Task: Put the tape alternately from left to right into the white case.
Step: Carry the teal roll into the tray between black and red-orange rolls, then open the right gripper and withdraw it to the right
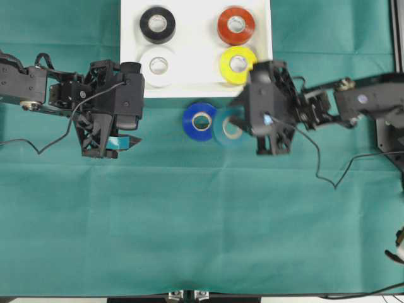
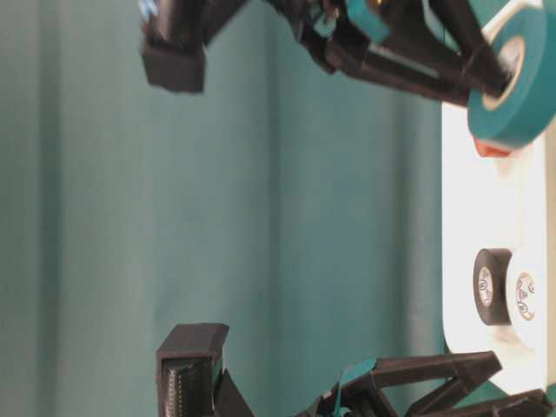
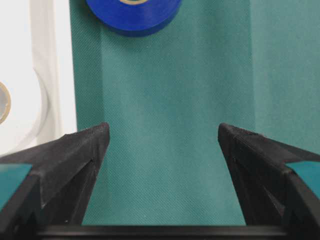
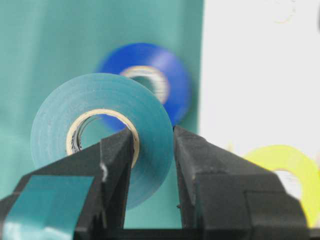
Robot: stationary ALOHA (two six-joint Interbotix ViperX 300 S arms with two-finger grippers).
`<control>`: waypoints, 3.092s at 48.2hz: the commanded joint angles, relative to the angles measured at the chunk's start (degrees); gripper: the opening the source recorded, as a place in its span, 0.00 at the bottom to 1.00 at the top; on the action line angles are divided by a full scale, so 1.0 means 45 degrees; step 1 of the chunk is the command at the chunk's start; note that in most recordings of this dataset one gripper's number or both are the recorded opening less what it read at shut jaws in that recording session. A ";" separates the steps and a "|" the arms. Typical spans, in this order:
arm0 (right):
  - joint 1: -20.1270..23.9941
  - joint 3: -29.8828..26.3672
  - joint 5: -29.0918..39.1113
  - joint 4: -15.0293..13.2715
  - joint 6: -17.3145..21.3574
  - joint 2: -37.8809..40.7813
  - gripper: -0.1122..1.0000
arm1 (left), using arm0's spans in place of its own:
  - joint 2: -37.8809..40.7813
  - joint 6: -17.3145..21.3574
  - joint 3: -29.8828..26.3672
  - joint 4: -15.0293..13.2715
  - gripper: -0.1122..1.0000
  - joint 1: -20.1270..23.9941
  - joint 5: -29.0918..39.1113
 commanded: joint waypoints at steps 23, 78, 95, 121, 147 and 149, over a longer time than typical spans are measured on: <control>-0.3047 -0.2188 -0.0410 -0.1973 -0.0156 0.1895 0.32 | -0.0137 0.0020 -0.0098 -0.0020 0.72 -0.0059 -0.0078; -0.6211 -0.3848 -0.2539 -0.2676 -0.0254 0.4453 0.32 | -0.0137 0.0020 -0.0098 -0.0020 0.71 -0.0059 -0.0078; -0.6230 -0.3906 -0.2109 -0.2676 -0.0254 0.4473 0.32 | -0.0137 0.0020 -0.0078 -0.0020 0.71 -0.0078 -0.0078; -0.6211 -0.3848 -0.1777 -0.2676 -0.0215 0.4219 0.83 | -0.0137 0.0020 -0.0098 -0.0020 0.71 -0.0059 -0.0059; -0.5605 -0.2734 -0.2031 -0.2656 -0.0156 0.2852 0.73 | -0.0137 0.0039 -0.0117 -0.0020 0.71 -0.0059 -0.0078; -0.5488 -0.2578 -0.2109 -0.2676 -0.0156 0.2637 0.73 | -0.0137 0.0039 -0.0117 -0.0020 0.71 -0.0059 -0.0078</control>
